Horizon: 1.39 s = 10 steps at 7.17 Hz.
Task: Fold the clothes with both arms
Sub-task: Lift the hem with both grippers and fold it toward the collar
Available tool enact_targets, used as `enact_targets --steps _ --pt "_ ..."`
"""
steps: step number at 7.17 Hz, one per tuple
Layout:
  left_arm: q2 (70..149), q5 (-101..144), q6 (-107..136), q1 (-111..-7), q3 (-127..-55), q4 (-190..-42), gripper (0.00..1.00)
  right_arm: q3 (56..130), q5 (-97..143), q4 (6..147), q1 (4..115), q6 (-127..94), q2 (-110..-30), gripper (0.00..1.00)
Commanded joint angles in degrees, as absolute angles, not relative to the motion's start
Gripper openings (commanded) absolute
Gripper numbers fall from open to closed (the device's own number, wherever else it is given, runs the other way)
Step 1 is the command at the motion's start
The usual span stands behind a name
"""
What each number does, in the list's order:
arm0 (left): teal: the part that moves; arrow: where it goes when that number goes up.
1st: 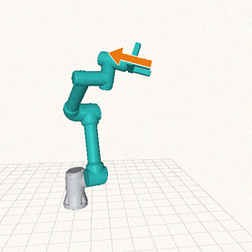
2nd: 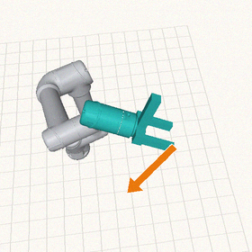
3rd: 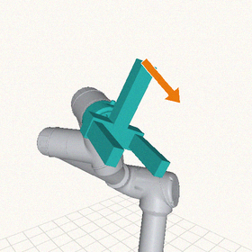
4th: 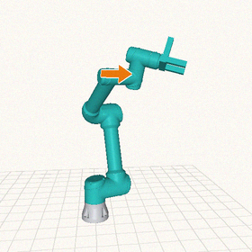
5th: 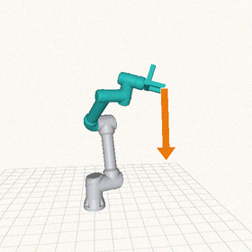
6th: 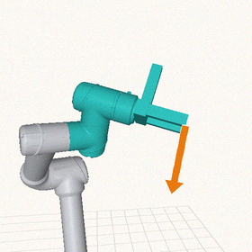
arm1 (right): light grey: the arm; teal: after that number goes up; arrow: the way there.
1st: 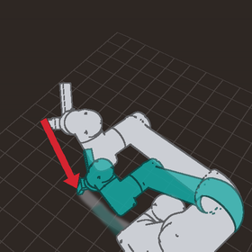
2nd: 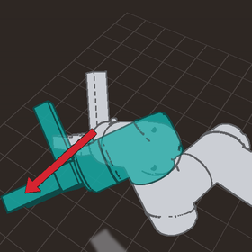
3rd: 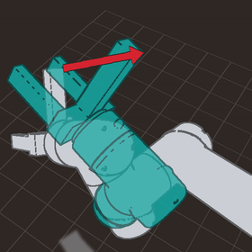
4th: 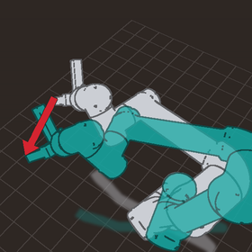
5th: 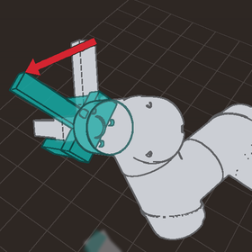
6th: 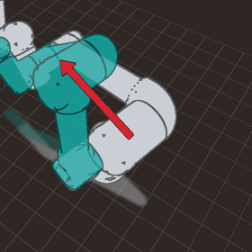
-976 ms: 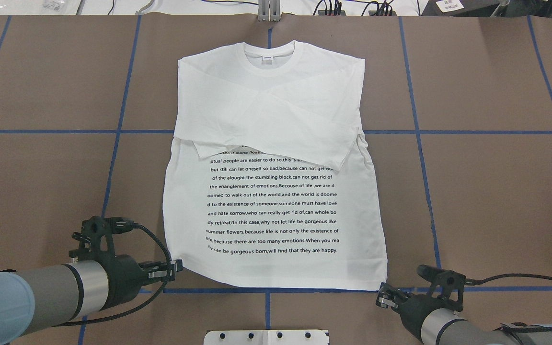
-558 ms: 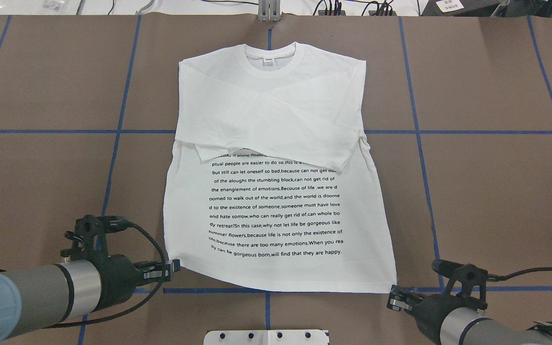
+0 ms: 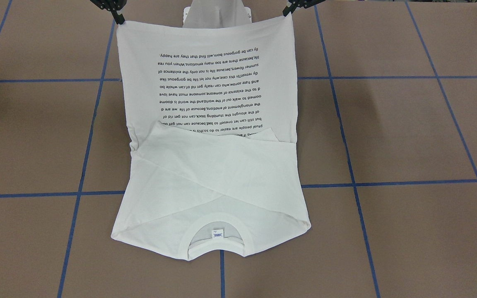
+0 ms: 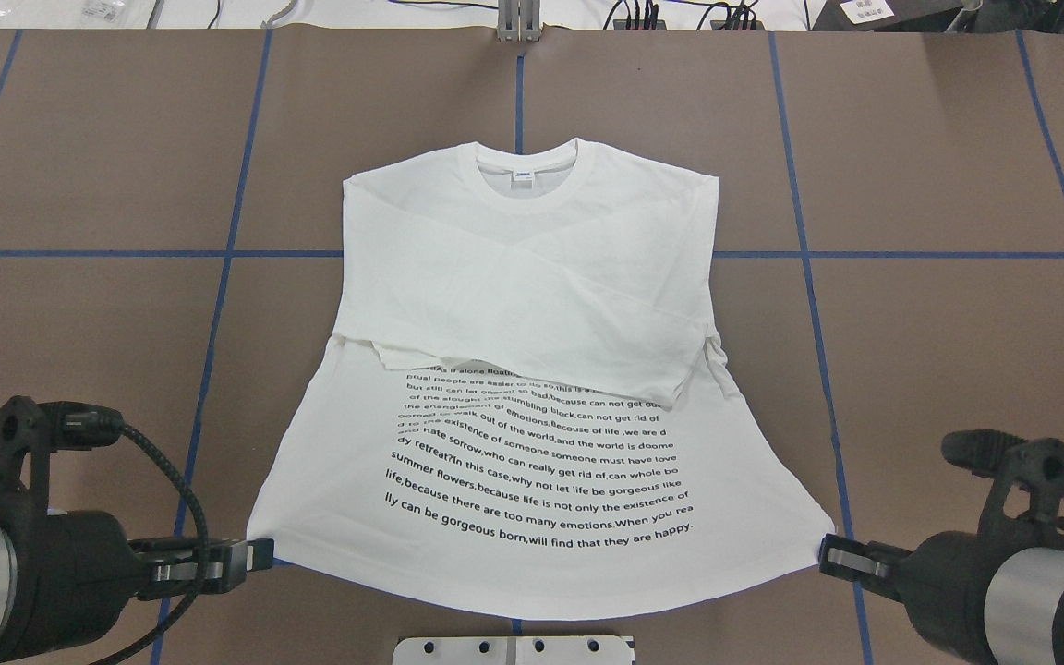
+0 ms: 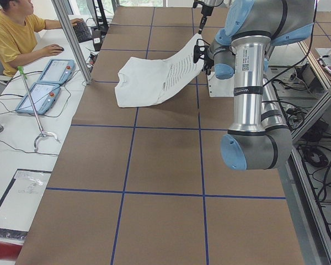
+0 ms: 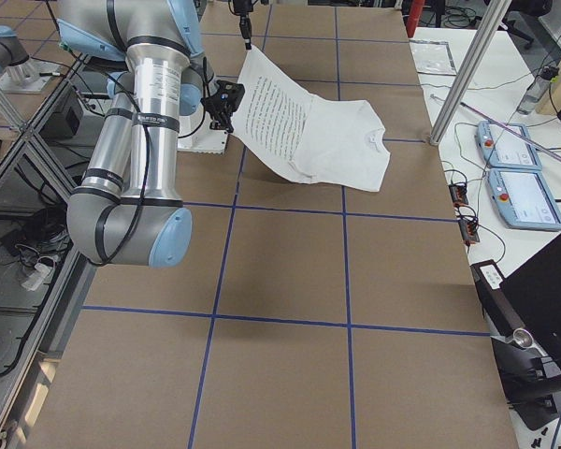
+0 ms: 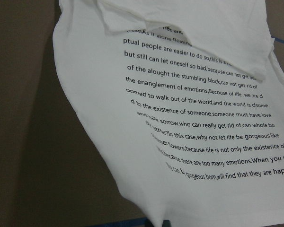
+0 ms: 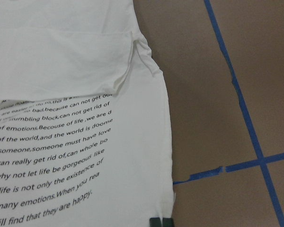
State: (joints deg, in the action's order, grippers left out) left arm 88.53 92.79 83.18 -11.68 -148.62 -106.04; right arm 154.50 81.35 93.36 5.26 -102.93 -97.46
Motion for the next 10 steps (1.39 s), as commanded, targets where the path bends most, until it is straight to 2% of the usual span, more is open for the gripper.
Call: enact_targets --steps 1,3,4,7,8,9,10 --pt "94.3 94.0 77.2 -15.8 -145.8 -102.0 0.00 154.0 88.7 104.9 16.7 -98.2 -85.1 0.00" --pt "99.0 95.8 70.4 -25.0 -140.4 -101.7 0.00 146.5 93.0 118.4 27.4 -89.9 -66.4 0.00" --pt "100.0 100.1 66.3 -30.5 -137.6 -101.8 0.00 141.8 95.4 118.8 32.6 -85.5 -63.6 0.00" --pt "100.9 101.0 63.5 -33.8 -133.7 -101.9 0.00 127.0 96.1 106.4 38.0 -77.0 -61.7 0.00" --pt "104.5 101.1 63.5 -33.5 -129.9 -102.0 0.00 126.9 97.5 106.2 38.4 -76.9 -61.7 0.00" --pt "110.2 101.2 62.8 -33.6 -122.7 -102.0 0.00 126.9 98.8 106.1 38.8 -76.6 -61.8 0.00" --pt "112.4 101.2 59.2 -35.4 -119.0 -102.5 0.00 126.9 98.8 106.2 39.2 -75.6 -61.8 0.00"
